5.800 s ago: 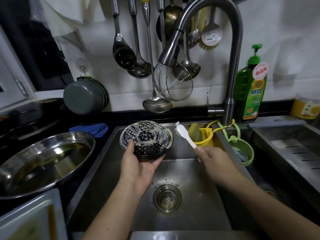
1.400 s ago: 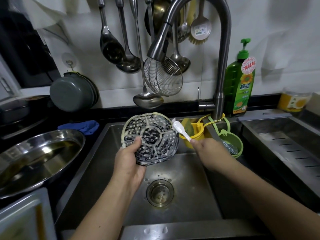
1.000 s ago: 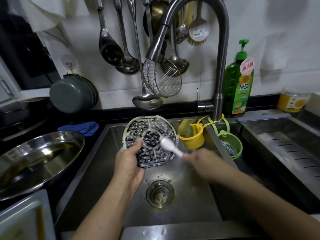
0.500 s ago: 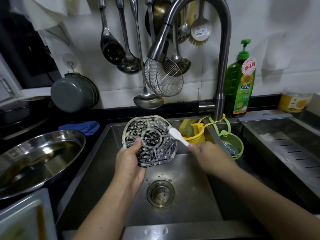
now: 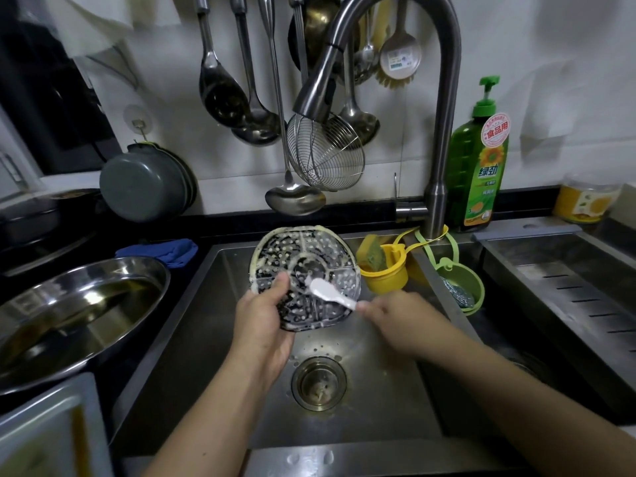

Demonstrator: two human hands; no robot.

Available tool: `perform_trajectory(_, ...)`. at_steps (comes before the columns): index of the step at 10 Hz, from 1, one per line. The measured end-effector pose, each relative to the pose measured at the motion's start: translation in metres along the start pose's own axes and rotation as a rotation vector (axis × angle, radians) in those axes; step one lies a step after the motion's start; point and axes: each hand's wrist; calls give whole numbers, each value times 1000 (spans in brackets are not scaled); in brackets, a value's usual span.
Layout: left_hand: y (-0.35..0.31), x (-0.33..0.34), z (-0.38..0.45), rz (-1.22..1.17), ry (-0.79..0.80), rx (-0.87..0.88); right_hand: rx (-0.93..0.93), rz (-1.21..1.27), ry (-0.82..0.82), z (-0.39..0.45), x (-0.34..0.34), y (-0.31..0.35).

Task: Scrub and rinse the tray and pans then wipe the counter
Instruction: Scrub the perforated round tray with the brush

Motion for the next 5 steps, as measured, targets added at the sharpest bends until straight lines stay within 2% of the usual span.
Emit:
perform_trajectory(1,0,-1,0,-9,1,-1,36,65,-107,5,-11,-7)
perform_trajectory(2,-2,-3,1,-10,-27,-10,-30,-12,1,0,3,-4)
perform_trajectory(3,-1,-3,2,-6,-30,-14,21,-7,-5,3,-5,-3)
perform_trajectory(4,1,-3,2,5,-27,-15,70,54,-87,4,-14,-10)
perform_trajectory(5,0,-5,5,-8,-41,-6,73,3,58,-7,1,-1)
Point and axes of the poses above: each hand's wrist, its own z-axis towards the middle knuckle, its own x-axis out of the palm, y = z × x, and after that the axes turned 3 degrees about y, right-handed
